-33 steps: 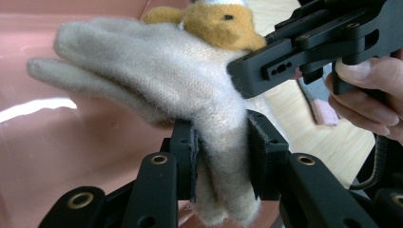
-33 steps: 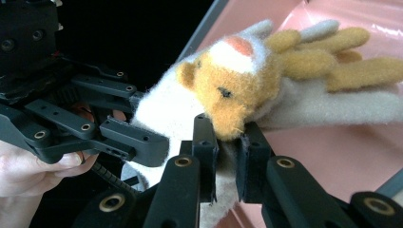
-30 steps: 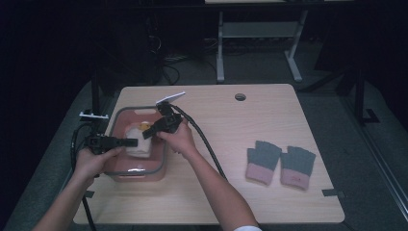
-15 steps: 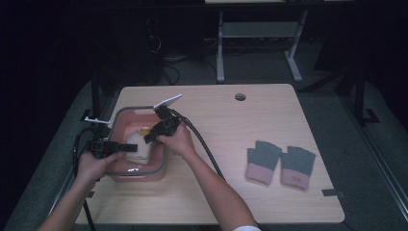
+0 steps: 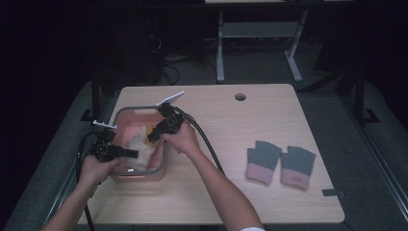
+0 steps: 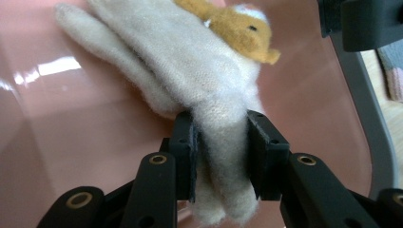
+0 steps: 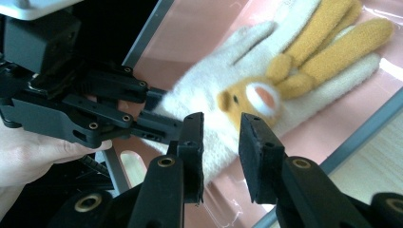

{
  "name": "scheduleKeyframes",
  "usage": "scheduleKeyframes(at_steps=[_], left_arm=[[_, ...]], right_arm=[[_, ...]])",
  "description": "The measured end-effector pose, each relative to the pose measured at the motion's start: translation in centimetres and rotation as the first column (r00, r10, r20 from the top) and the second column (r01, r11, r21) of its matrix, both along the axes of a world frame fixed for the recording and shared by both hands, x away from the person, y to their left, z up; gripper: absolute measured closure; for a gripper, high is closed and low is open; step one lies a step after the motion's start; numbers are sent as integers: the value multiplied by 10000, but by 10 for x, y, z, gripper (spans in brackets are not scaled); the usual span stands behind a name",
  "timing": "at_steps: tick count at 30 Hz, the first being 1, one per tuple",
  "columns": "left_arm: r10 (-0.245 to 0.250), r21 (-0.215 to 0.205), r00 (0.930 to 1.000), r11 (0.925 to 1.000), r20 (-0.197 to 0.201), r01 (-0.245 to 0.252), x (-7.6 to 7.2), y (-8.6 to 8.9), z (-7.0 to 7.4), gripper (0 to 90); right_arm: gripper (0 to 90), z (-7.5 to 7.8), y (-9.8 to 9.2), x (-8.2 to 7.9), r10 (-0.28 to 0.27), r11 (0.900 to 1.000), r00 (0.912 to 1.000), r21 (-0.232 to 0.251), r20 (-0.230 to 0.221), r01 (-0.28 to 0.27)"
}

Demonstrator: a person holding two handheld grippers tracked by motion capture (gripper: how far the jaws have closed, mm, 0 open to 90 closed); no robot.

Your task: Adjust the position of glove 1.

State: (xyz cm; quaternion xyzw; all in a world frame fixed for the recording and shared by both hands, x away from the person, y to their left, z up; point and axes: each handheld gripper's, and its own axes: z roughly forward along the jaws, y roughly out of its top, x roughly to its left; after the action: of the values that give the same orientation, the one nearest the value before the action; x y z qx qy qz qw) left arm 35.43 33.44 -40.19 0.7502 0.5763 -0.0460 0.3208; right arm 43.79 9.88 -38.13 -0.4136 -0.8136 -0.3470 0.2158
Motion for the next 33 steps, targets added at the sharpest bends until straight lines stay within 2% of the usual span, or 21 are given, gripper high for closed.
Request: scheduleKeyframes(at_steps=[4, 7, 13, 17, 21, 25, 29, 33], left_arm=[[19, 92, 10000, 10000, -21, -19, 0, -2, 5, 624], [137, 157, 9998, 9998, 136, -139, 1, 0, 11, 583], [285, 345, 9986, 9990, 447, -300, 1, 3, 24, 591], [-17, 706, 9992, 9975, 399, -11, 3, -1, 19, 650], [-262, 1260, 9995, 9917, 170, 238, 5, -7, 11, 655], [-287, 1534, 9996, 9878, 30, 279, 7, -8, 7, 656], [-246, 1565, 9997, 9874, -37, 249, 8, -8, 4, 659], [-185, 1465, 9997, 9891, 135, 163, 7, -7, 7, 658]], right_arm=[[708, 1, -1, -1, -13, 10000, 10000, 52, 33, 13], [708, 2, -3, -2, 0, 9999, 10000, 143, 67, -1], [707, 4, -9, -4, -55, 9995, 9999, 308, 112, 52], [706, 5, -14, -4, -104, 9993, 9998, 355, 192, 97], [703, 6, -19, -5, -135, 9992, 9996, 387, 232, 126], [701, 7, -25, -6, -198, 9989, 9995, 422, 258, 187], [701, 8, -29, -7, -254, 9987, 9992, 453, 297, 240], [698, 10, -30, -7, -214, 9985, 9992, 517, 350, 196]])
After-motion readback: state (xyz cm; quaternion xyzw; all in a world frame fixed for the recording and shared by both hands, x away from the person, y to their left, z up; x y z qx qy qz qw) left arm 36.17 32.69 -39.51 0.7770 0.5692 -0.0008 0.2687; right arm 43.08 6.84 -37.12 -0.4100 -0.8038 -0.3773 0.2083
